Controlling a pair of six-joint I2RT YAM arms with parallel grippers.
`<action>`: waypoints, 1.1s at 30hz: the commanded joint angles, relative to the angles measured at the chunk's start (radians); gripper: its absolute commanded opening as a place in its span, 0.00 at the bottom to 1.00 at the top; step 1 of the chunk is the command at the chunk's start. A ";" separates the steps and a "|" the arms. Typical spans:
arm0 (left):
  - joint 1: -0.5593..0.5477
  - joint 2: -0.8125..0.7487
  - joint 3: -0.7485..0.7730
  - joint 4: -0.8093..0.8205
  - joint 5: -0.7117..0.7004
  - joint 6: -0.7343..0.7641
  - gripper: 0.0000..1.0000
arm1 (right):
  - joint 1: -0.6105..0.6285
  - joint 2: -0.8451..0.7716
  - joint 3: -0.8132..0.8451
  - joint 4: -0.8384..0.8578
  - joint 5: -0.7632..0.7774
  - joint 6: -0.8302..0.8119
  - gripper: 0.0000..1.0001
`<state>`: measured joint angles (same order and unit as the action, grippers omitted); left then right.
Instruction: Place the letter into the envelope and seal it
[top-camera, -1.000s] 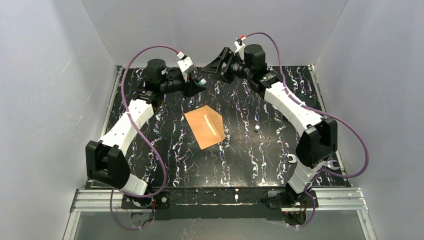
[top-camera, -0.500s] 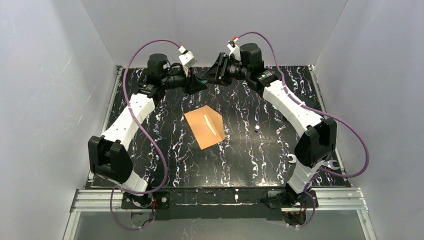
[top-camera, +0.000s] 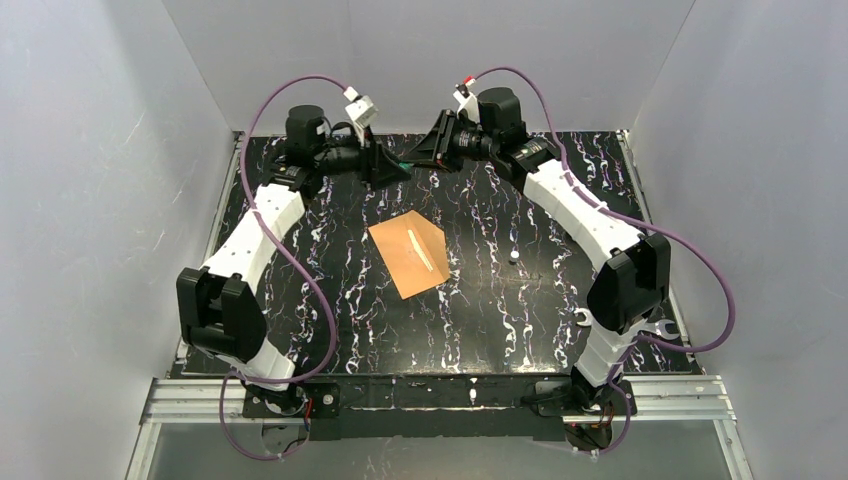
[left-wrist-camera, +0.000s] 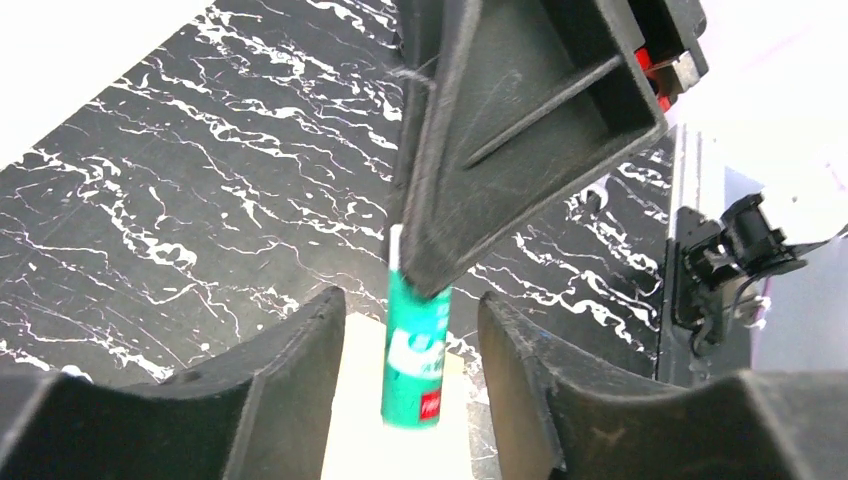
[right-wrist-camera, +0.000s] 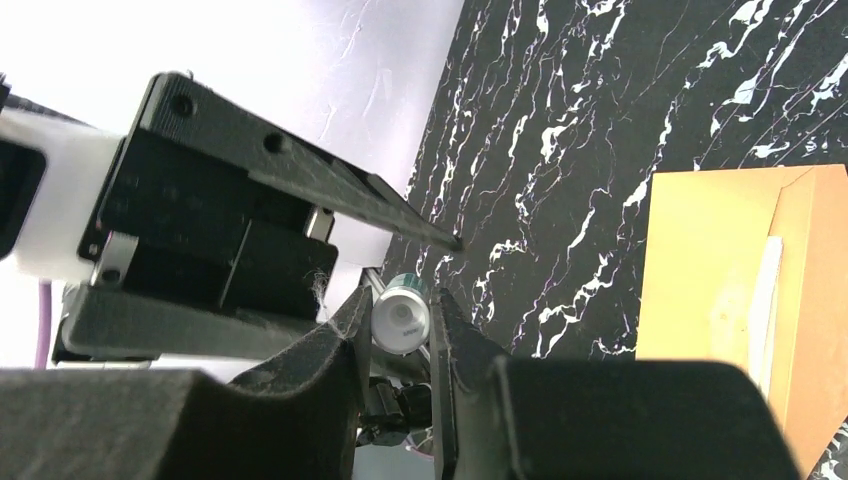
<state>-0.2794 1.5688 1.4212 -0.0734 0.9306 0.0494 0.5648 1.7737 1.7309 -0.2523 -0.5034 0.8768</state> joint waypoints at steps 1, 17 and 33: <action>0.070 -0.024 -0.044 0.110 0.148 -0.137 0.52 | -0.018 -0.060 -0.006 0.067 0.008 0.031 0.19; 0.088 0.013 -0.071 0.120 0.263 -0.112 0.35 | -0.025 -0.041 -0.036 0.145 -0.058 0.097 0.25; 0.088 0.030 -0.050 0.129 0.275 -0.114 0.22 | -0.010 -0.034 -0.046 0.107 -0.064 0.059 0.32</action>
<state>-0.1928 1.6020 1.3399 0.0441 1.1721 -0.0631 0.5404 1.7618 1.6905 -0.1539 -0.5529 0.9649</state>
